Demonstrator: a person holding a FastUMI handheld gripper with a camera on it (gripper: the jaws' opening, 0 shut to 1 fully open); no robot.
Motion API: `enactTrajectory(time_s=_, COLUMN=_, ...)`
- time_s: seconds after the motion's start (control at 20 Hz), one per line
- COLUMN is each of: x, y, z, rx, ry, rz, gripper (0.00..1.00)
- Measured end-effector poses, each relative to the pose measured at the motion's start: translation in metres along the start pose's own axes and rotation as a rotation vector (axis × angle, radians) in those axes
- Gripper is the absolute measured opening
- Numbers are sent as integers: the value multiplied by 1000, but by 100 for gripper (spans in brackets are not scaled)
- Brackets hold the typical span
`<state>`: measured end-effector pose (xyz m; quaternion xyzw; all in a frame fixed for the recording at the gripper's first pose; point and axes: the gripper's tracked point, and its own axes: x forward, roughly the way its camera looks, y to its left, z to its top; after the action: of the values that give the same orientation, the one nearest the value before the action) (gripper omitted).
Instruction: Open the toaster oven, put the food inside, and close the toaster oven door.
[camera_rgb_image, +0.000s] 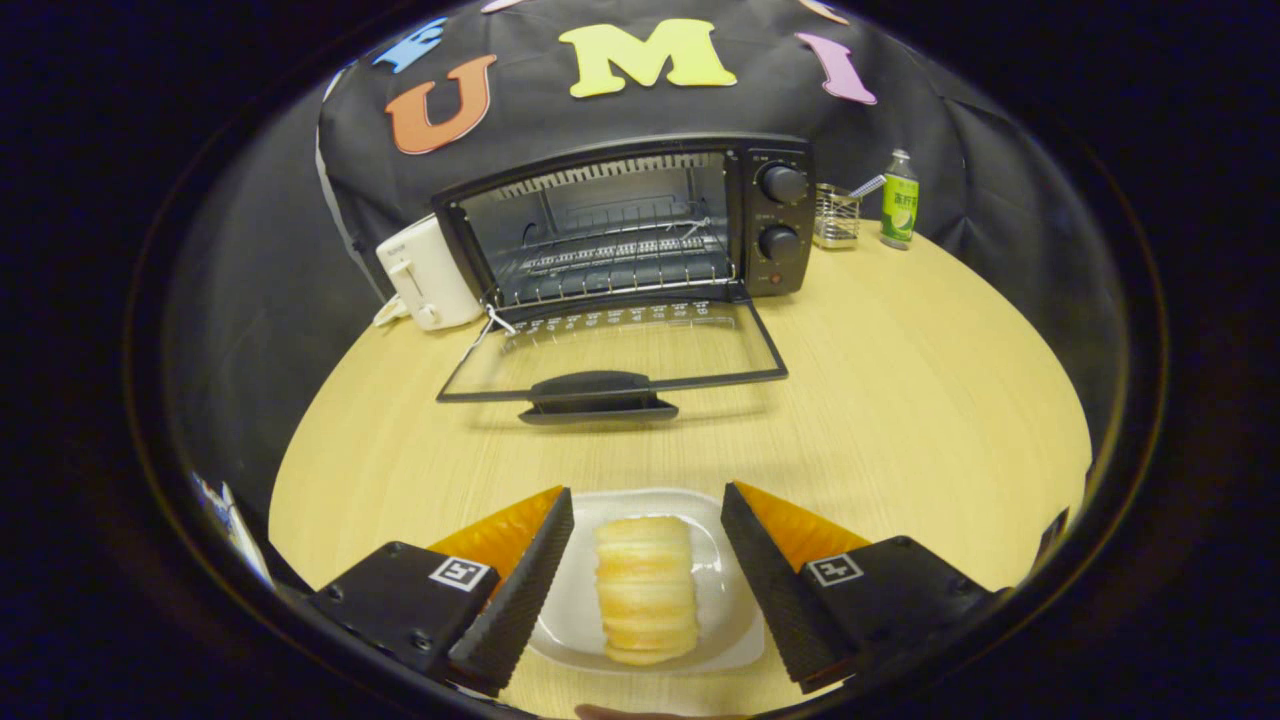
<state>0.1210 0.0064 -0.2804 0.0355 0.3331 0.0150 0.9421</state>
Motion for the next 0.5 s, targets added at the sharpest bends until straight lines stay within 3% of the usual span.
enactTrajectory(time_s=0.25, x=-23, y=4, z=-21, rx=-77, ry=5, rz=1, gripper=99)
enactTrajectory(time_s=0.5, x=-13, y=6, z=-45, rx=-86, ry=71, rz=-11, gripper=99)
